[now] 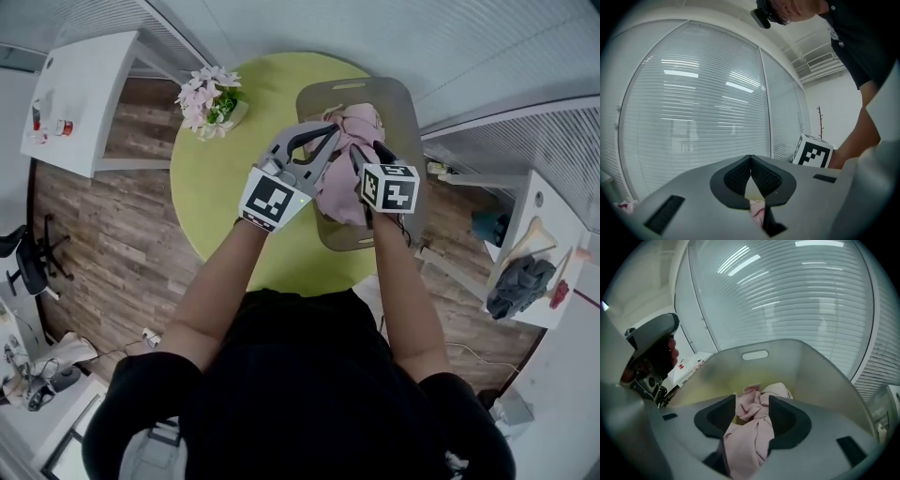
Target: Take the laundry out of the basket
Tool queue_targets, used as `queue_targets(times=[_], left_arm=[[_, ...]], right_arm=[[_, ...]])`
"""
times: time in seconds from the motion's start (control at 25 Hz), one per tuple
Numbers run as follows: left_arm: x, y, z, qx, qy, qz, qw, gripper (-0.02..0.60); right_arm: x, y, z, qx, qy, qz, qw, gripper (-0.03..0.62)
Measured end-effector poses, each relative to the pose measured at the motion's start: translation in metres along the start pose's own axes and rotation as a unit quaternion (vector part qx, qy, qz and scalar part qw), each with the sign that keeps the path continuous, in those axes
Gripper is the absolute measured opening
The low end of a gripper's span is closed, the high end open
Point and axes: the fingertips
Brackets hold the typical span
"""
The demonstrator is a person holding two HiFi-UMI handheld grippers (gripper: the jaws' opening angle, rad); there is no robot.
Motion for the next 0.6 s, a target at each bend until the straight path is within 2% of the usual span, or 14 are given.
queue_targets(times=[0.12, 0.28, 0.6], left_arm=[[-0.005, 0.007, -0.003, -0.002, -0.001, -0.007, 1.0, 0.011], [-0.01, 0.012, -0.008, -0.002, -0.005, -0.013, 0.9999, 0.011], [-0.017, 0.02, -0.014, -0.002, -0.015, -0.021, 0.9997, 0.011]], right_arm=[[-0.024, 0.016, 0.008, -0.021, 0.003, -0.042, 0.999, 0.262], [-0.051, 0.034, 0.017, -0.046, 0.001, -0.081, 0.996, 0.298], [-0.089, 0.064, 0.041, -0.065, 0.045, -0.134, 0.988, 0.407]])
Point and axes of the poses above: the fingertips, and each gripper's own axes: x backward along the fingers, z to its right, y out of its underside, and after that the axes turned 2 degrees about -x, right-handed
